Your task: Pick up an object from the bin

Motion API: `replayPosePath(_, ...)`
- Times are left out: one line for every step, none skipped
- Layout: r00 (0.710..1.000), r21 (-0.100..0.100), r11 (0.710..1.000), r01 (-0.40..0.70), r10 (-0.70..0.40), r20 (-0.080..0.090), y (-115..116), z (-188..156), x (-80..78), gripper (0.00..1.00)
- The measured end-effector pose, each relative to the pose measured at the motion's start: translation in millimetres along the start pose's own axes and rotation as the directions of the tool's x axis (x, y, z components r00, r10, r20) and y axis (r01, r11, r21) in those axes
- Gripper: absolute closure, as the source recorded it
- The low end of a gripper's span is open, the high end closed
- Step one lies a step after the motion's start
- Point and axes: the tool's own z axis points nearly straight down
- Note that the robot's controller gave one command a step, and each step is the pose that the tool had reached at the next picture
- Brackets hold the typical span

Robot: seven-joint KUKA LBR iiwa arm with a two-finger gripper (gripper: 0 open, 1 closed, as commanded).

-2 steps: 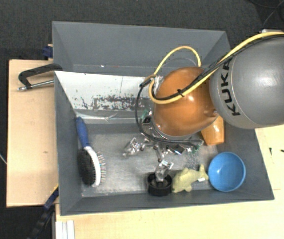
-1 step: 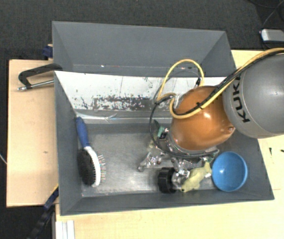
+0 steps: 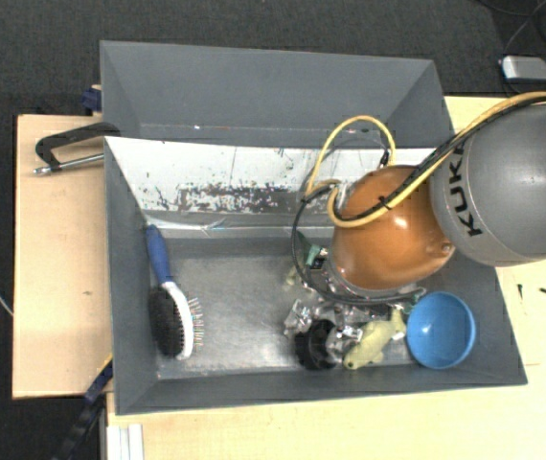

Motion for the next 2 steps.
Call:
replayPosePath(0.997, 0.014, 0.997, -0.079, 0.079, 0.021, -73, -57, -7.4, 1.0)
replayPosePath(0.995, 0.014, 0.995, -0.099, 0.098, 0.023, -82, -153, -13.4, 1.0)
